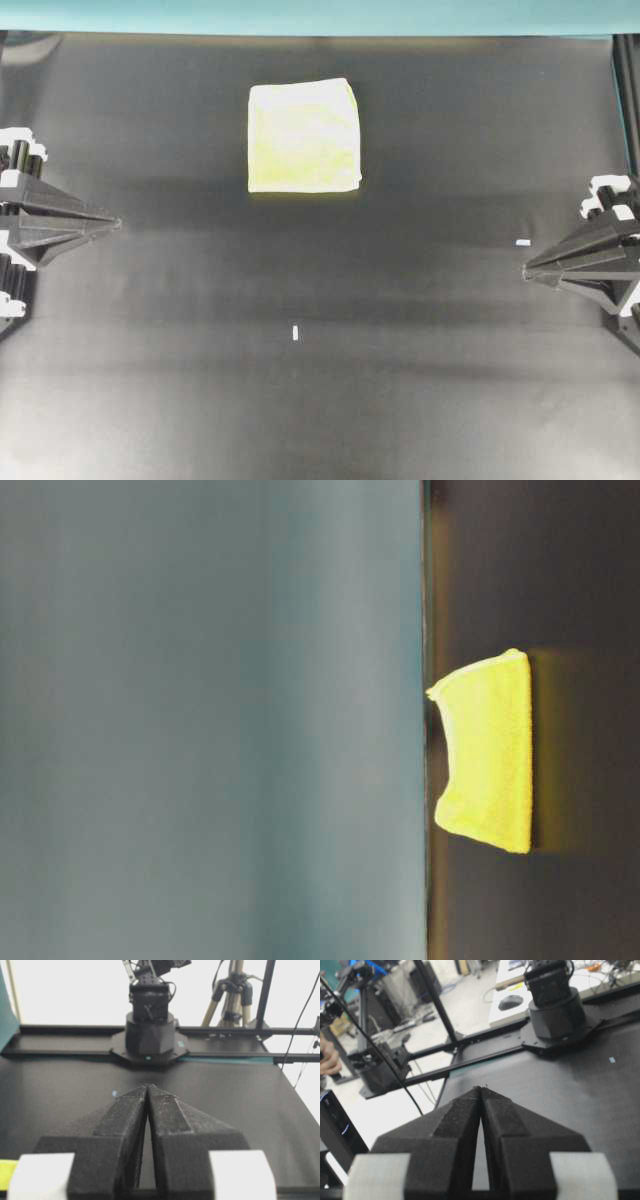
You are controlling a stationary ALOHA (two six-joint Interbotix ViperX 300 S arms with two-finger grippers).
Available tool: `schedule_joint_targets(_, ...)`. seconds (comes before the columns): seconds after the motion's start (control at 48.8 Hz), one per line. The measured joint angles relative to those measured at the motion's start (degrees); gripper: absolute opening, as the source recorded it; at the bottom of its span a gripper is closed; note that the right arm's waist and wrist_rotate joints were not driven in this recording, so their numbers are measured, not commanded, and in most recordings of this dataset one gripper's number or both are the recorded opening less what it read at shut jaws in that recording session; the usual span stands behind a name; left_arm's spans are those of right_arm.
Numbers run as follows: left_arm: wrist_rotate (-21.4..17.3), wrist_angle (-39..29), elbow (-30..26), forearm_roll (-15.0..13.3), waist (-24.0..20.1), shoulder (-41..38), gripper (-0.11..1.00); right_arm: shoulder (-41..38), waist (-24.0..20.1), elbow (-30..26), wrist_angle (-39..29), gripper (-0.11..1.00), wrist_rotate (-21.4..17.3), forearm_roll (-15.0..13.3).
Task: Push a yellow cloth with the left arm to wipe the desk.
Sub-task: 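Move the left gripper forward and lower it onto the yellow cloth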
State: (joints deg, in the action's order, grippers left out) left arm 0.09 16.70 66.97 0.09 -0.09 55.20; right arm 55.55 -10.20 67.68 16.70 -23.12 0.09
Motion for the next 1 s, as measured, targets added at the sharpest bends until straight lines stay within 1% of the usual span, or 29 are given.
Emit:
schedule_joint_targets(0.061, 0.3, 0.0, 0.0, 0.7, -0.3, -0.6, 0.06, 0.0, 0.0, 0.0, 0.0, 0.07, 0.0, 0.0)
schedule_joint_targets(0.102, 0.6, 0.1, -0.1, 1.6, -1.2, -2.2, 0.03, 0.0, 0.0, 0.0, -0.1, 0.03, 0.0, 0.1)
schedule_joint_targets(0.143, 1.0, 0.0, -0.3, 1.8, -2.3, -4.1, 0.01, 0.1, 0.0, 0.0, -0.4, 0.0, -0.1, 0.0)
schedule_joint_targets(0.41, 1.4, 1.0, -3.8, 2.1, -7.9, -16.6, 0.02, 0.5, 0.0, 0.0, -4.7, 0.0, -0.1, 0.1)
schedule_joint_targets(0.492, 1.4, 2.1, -5.6, 2.1, -9.8, -21.1, 0.02, 0.6, 0.0, 0.0, -5.2, 0.0, 0.0, 0.0)
schedule_joint_targets(0.594, 1.4, 4.5, -7.6, 2.2, -12.7, -27.1, 0.08, 0.6, 0.1, 0.0, -5.4, 0.0, -0.1, 0.0)
schedule_joint_targets(0.676, 1.4, 6.9, -8.8, 2.2, -14.8, -31.6, 0.17, 0.6, 0.0, 0.0, -5.4, 0.0, 0.0, 0.0)
schedule_joint_targets(0.737, 1.4, 8.7, -10.2, 2.2, -16.3, -34.9, 0.27, 0.6, 0.0, 0.0, -5.5, 0.0, -0.1, 0.0)
schedule_joint_targets(0.942, 1.5, 9.6, -16.9, 2.1, -20.0, -48.1, 0.76, 0.7, 0.0, 0.0, -5.5, 0.0, 0.0, 0.1)
schedule_joint_targets(0.983, 1.5, 9.7, -18.9, 2.1, -20.4, -50.9, 0.84, 0.6, 0.1, 0.0, -5.6, 0.0, 0.0, 0.0)
schedule_joint_targets(1.004, 1.5, 9.5, -20.0, 2.2, -20.5, -52.1, 0.87, 0.7, 0.1, 0.0, -5.6, 0.0, -0.1, 0.1)
